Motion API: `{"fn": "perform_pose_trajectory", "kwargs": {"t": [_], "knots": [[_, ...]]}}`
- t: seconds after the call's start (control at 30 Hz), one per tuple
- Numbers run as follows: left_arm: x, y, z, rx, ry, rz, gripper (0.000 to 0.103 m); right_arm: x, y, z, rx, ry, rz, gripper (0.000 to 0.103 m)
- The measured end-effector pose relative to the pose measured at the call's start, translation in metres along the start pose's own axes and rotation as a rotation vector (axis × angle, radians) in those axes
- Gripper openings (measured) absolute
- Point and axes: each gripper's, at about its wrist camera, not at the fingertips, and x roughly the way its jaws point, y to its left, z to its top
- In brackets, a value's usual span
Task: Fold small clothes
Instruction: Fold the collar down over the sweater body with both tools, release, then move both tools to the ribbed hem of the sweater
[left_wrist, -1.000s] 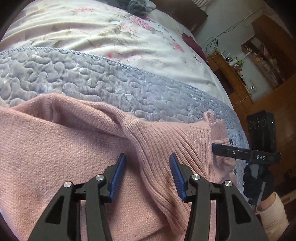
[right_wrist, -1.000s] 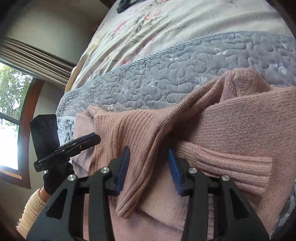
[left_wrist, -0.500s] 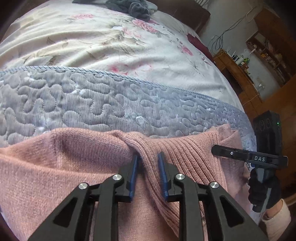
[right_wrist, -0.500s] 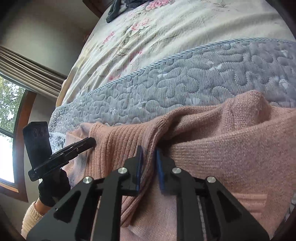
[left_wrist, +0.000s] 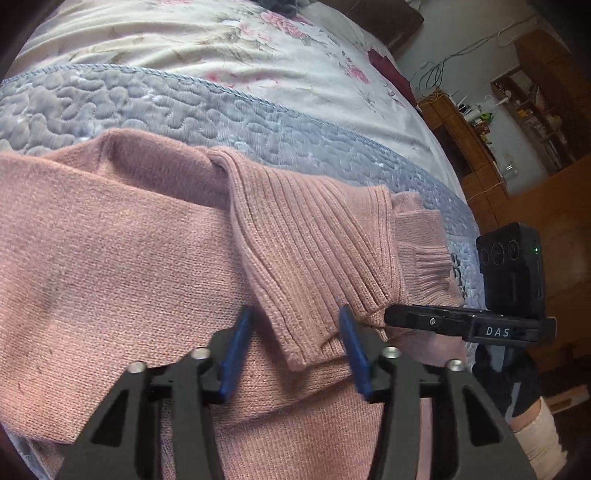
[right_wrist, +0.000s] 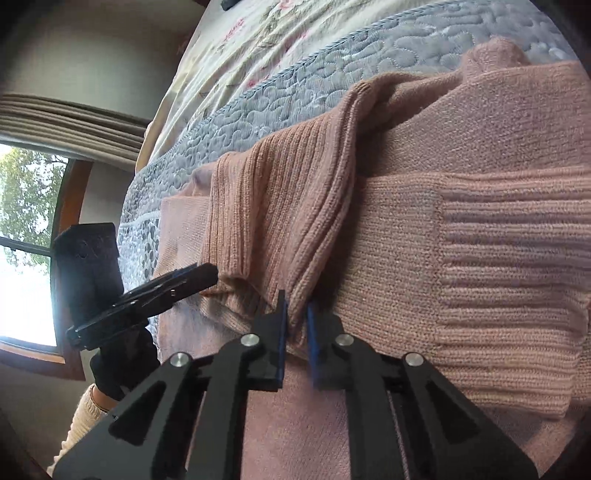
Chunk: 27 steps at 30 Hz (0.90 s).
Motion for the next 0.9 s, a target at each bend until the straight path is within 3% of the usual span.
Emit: {"fn": "perform_pose_trajectory", "kwargs": {"t": [0.17,0.37,0.43,0.53,0.67,0.8,0.9], "knots": [[-0.001,0.009,-0.006,0.047,0.019,0.022,0.013,-0.021,-0.015,-0.001,0.007,-0.038,-0.023,0.006],[0.0,0.009,-0.011,0.069,0.013,0.036,0.015,-0.006,-0.02,-0.005,-0.007,-0.031,-0.077,0.007],[-0.006,0.004,-0.013,0.084,0.008,0.072,0.018,-0.009,-0.012,-0.007,-0.034,-0.043,-0.076,0.013],[-0.026,-0.005,-0.025,0.103,-0.003,0.127,0.024,-0.028,-0.004,-0.021,-0.034,-0.064,-0.055,0.015],[-0.069,-0.013,-0.066,0.119,-0.03,0.212,0.041,-0.069,0.014,-0.068,-0.108,-0.106,-0.11,0.015],[-0.122,-0.013,-0.134,0.113,-0.05,0.291,0.065,-0.106,0.018,-0.144,-0.126,-0.113,-0.167,0.035],[-0.149,-0.008,-0.192,0.081,-0.01,0.336,0.066,-0.121,0.016,-0.204,-0.115,-0.092,-0.231,0.039]]}}
